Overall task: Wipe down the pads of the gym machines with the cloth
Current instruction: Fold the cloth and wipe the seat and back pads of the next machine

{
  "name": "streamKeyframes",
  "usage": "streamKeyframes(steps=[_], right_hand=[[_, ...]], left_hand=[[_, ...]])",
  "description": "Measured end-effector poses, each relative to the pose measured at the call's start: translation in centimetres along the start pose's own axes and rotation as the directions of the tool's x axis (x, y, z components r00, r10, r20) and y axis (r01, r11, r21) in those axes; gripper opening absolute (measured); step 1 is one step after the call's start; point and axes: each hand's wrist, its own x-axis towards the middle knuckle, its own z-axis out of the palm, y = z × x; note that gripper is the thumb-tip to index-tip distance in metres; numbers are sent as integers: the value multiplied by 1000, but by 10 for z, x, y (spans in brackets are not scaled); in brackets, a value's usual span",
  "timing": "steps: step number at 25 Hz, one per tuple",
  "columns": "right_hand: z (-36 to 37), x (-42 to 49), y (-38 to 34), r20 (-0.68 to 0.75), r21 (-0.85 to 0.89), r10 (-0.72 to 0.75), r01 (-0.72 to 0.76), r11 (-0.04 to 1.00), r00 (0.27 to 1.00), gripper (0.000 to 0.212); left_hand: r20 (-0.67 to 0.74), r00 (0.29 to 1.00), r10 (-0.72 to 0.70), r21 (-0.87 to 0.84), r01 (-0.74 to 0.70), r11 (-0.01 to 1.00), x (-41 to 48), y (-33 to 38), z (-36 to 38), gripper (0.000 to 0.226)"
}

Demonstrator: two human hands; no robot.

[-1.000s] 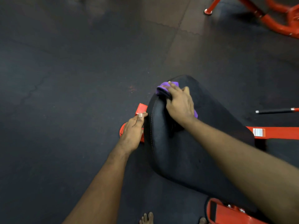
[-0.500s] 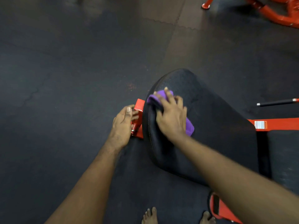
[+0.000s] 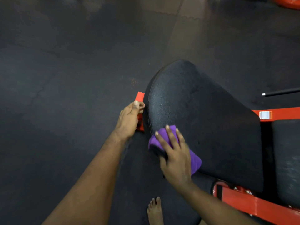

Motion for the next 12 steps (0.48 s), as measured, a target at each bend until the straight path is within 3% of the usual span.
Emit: streamKeyframes(steps=[3,6,12], right_hand=[[-1,96,-7,-66,65,75,-71,995,995,57],[-4,149,-2,-64,133,174,-165,977,983,55],[1,-15,15,-27,92,4,-2,996,1000,78]], left_hand=[[-2,1000,-21,-29,21,999,4,-4,-2,39],[4,1000,-28,-15,28,999,1,-4,0,40],[-51,998,33,102,-28,994,-3,-5,4,44]])
